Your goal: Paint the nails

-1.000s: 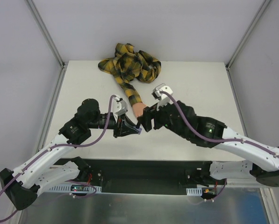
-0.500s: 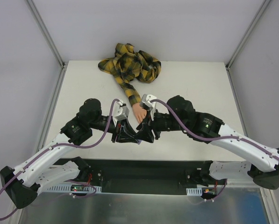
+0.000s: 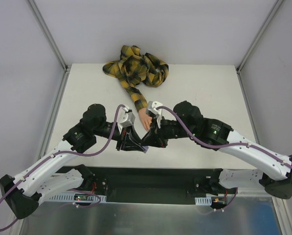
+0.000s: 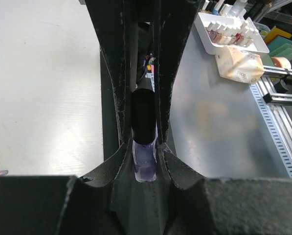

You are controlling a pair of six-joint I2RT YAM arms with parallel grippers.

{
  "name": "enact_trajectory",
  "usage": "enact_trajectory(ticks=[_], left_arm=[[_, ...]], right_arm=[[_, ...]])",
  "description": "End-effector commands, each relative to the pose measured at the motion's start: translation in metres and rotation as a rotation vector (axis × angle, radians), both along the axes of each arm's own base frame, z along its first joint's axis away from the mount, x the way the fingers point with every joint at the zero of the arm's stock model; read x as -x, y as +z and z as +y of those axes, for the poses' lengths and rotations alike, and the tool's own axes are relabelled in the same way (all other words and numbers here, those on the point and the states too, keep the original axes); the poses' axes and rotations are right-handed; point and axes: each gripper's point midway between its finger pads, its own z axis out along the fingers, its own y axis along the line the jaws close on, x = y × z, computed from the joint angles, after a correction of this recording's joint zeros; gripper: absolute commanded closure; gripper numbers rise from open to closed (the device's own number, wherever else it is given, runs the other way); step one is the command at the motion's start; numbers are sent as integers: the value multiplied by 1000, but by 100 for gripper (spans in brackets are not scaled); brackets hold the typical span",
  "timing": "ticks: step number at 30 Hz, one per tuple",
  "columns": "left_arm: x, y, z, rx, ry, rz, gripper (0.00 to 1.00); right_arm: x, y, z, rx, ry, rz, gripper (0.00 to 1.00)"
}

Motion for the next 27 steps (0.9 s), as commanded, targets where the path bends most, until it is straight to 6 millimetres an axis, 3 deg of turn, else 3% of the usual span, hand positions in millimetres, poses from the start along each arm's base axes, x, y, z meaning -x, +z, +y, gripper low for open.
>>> enact_trajectory(ticks=[1,3,4,5,6,7,8,9,12,20,23,24,27], left_arm=[[-51,19,1,24,316,-143,100],[-89,10,15,-29,564,-162,100],[-107,12,29,-40,698,-186,100],[-130,9,47,-73,864,-210,100],[-137,5,57,-91,928,-220,100],[-139,7,63,-87,960,-235,100],[-140,7,65,-86,974,-240,100],[-139,8,65,-80,972,-238,100],[-136,11,65,-59,968,-237,100],[-127,17,57,-30,901,-232,100],[-121,18,52,-22,857,-229,79],[-118,18,50,-19,836,-229,62],[-115,17,47,-22,809,-231,45]], right_arm=[[-17,8,8,-40,-110,-34,100],[-26,5,18,-28,-222,-58,100],[-64,5,6,6,-504,-119,100],[-74,8,1,10,-657,-131,100],[-67,15,7,-5,-717,-145,100],[-80,12,4,4,-868,-177,100],[-79,13,10,0,-887,-188,100],[-78,23,18,-26,-884,-184,100],[-79,24,31,-15,-869,-203,100],[-76,39,26,-81,-822,-154,100],[-75,42,25,-92,-814,-143,100],[-76,41,24,-91,-818,-144,100],[-80,41,17,-94,-829,-144,100]])
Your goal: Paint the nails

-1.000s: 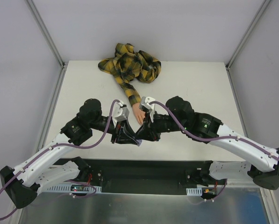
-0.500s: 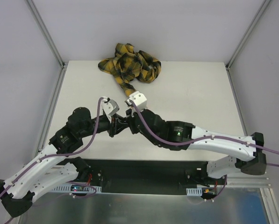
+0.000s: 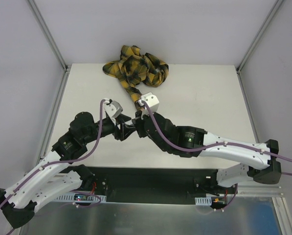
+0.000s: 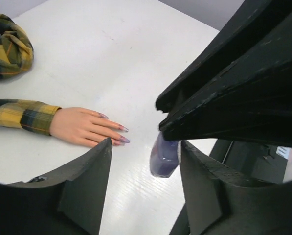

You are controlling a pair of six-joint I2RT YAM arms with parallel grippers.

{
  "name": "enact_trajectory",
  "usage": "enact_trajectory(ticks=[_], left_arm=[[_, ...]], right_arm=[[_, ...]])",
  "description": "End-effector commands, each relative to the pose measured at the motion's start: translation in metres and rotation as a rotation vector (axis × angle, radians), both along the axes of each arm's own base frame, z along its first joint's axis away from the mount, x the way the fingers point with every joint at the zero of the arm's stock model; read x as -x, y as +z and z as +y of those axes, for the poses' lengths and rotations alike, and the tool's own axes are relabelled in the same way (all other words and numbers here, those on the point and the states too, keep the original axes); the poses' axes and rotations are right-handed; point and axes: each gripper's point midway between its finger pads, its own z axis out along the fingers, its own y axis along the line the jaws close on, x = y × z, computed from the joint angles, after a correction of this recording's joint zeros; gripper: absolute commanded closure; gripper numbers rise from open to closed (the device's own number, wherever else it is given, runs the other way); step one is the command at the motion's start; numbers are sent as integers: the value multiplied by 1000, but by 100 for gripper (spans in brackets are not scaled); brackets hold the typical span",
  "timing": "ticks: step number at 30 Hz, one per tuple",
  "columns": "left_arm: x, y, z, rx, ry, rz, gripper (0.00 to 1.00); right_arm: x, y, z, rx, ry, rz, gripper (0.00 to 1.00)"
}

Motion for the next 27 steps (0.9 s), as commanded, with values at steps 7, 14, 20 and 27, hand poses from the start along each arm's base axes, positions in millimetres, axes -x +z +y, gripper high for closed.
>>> enact_trajectory(ticks=[7,14,20,27], left_arm=[[-7,28,8,41,43,-95,24],[3,37,9,69,3,-131,6],[1,34,8,66,10,-120,5],[0,34,7,66,13,-114,5]], right_arm=[[-17,14,-61,-52,-115,-1,100],[-49,-33,-146,39,-364,-14,100],[-74,-99,-212,114,-604,13,100],[-95,-159,-244,120,-775,15,100]])
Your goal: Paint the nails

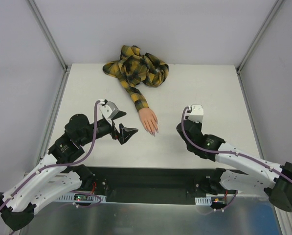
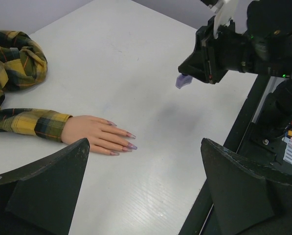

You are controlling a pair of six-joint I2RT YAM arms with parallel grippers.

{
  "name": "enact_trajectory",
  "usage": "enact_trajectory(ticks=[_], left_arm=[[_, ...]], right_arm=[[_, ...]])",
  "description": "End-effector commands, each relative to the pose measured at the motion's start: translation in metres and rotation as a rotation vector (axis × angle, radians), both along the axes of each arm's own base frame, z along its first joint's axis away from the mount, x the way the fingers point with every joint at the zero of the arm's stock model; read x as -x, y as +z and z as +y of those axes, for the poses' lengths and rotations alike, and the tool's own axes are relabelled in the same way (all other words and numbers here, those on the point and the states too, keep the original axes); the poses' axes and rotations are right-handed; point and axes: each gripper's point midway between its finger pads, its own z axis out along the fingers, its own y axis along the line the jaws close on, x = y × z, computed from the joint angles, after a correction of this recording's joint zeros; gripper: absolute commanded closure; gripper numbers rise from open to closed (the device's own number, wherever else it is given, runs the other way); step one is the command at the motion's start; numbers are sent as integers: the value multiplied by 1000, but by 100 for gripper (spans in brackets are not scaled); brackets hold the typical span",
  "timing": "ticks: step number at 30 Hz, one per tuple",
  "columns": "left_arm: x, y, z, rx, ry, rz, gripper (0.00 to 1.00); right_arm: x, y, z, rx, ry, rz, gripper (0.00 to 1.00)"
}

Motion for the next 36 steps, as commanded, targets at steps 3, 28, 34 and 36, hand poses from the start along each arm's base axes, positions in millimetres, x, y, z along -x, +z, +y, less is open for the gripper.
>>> enact_trajectory(ticks=[3,28,34,36], left_arm=[[0,19,0,42,-6,-49,5],[1,20,-1,43,-14,-50,5],[1,19,-2,42,-17,-46,5],[1,18,-2,42,-18,-44,5]], right_arm=[[-32,-24,-20,-80,-176,-81,100],[-50,-100,-33,-63,-231,89,90],[-49,-106,-34,-47,-228,113,82],[-50,-107,-35,-40,-232,121,74]])
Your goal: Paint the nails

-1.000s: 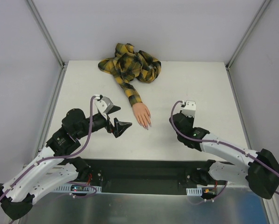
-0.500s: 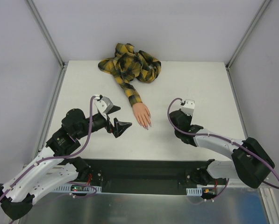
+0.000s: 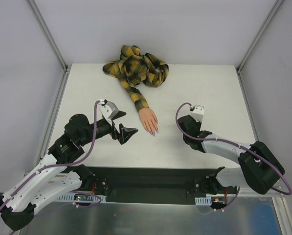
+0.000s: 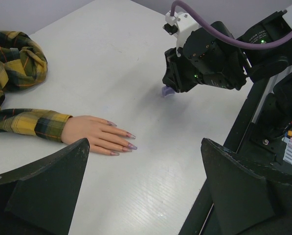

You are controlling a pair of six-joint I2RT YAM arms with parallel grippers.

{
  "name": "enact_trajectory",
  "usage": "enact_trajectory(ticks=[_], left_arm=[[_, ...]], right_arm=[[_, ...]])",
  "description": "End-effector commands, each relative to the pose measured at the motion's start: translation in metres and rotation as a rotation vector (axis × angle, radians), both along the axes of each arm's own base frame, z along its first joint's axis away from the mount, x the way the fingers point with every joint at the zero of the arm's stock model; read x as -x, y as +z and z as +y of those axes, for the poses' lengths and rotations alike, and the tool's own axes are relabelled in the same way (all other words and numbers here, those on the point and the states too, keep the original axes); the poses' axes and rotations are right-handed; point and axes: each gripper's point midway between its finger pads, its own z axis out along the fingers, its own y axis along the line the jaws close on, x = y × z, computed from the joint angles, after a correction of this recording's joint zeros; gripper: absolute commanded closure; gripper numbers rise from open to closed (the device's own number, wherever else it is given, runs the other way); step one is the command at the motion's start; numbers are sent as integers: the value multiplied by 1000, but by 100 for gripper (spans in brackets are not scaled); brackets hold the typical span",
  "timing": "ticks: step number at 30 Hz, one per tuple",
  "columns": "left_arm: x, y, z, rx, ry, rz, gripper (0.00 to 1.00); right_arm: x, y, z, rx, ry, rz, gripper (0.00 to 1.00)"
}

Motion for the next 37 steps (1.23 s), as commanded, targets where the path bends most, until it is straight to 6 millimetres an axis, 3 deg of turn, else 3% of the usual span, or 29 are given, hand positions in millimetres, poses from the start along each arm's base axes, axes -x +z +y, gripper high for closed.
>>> enact_trajectory(ticks=[1,5,10,11,14,19,25,28,31,36,37], left_arm=[[1,19,-2,42,-18,-44,5],[1,18,-2,41,-17,-43,5],[1,17,-2,38,-18,-40,5],[0,17,-3,37,-18,-38,5],[-1,16,-2,35,-12,-41,4],[-8,8,-2,12,16,-29,4],[-12,6,-4,15,22,-14,4],[-8,12,-10,42,-2,19,5],[-2,26,-13,90,-29,39,5],[10,37,-5,190,-10,92,5],[13,29,-4,212,-2,129,5]], right_arm=[[-3,-2,1,-12,-12,10,71],[-3,7,5,-27,11,3,55],[1,33,4,-23,36,10,44],[0,52,8,-53,48,-24,40],[6,81,10,-71,98,-33,31],[35,133,5,-117,228,-65,29],[76,175,-8,-147,359,-94,25],[94,188,8,-211,506,-96,22],[107,198,11,-278,549,-136,19],[116,214,-4,-314,531,-254,14],[115,214,-12,-316,484,-270,1]])
